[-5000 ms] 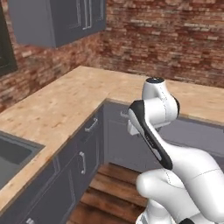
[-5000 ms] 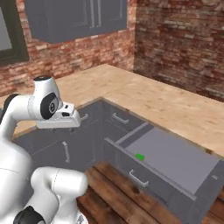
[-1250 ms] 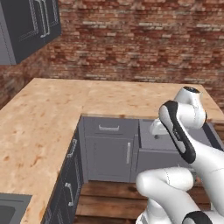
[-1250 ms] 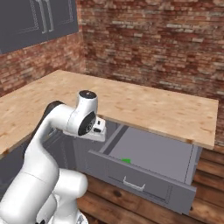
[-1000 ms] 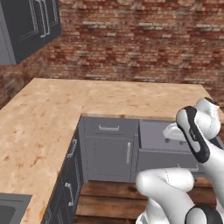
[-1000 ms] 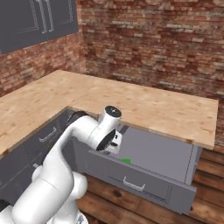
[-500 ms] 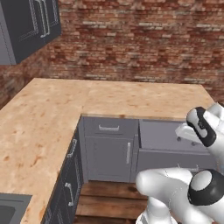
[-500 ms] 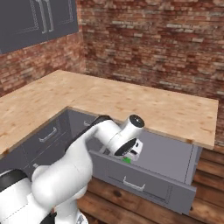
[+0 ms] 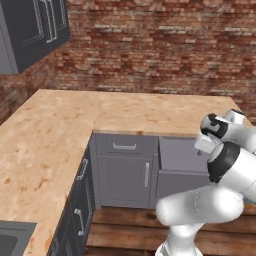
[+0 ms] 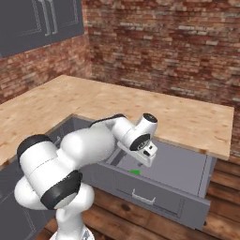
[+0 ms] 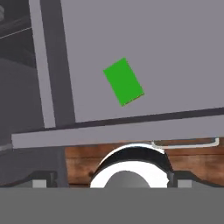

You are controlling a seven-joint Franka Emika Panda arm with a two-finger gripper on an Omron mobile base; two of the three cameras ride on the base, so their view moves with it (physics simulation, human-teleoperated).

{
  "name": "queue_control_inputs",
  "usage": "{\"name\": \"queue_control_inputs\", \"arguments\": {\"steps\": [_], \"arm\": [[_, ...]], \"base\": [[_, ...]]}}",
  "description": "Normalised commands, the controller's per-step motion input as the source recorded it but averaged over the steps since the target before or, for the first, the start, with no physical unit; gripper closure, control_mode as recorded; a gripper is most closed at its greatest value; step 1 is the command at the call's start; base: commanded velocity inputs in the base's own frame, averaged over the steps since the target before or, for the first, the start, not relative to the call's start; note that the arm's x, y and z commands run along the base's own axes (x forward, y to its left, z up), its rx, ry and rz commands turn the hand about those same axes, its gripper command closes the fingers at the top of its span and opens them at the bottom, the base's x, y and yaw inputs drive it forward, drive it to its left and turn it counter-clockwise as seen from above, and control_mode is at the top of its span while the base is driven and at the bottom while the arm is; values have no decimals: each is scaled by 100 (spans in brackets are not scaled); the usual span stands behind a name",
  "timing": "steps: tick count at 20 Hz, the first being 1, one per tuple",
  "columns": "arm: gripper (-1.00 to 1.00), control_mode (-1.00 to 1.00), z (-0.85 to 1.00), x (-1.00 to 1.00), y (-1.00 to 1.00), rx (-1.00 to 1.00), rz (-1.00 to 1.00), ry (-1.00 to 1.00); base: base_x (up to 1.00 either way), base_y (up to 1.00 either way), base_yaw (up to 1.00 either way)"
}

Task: Restock the sink supplies by placing the sponge and soap dispenser on the counter and next to the sink. Make sure the soap dispenser is upright.

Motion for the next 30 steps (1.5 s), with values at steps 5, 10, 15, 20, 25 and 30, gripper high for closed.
{"name": "queue_control_inputs", "arguments": {"steps": [5,10,15,20,25,30], "arm": [[-100,-100,-63,22,-19,0,-3,8],[-100,-100,-58,13,-16,0,0,2],[-100,-100,-31,4,-7,0,0,0],[-100,-100,-14,1,-3,0,0,2],[-100,-100,-24,0,0,0,0,9],[-100,-100,-26,-3,0,0,0,9]], "base": [[0,0,0],[0,0,0],[0,0,0],[0,0,0],[0,0,0],[0,0,0]]}}
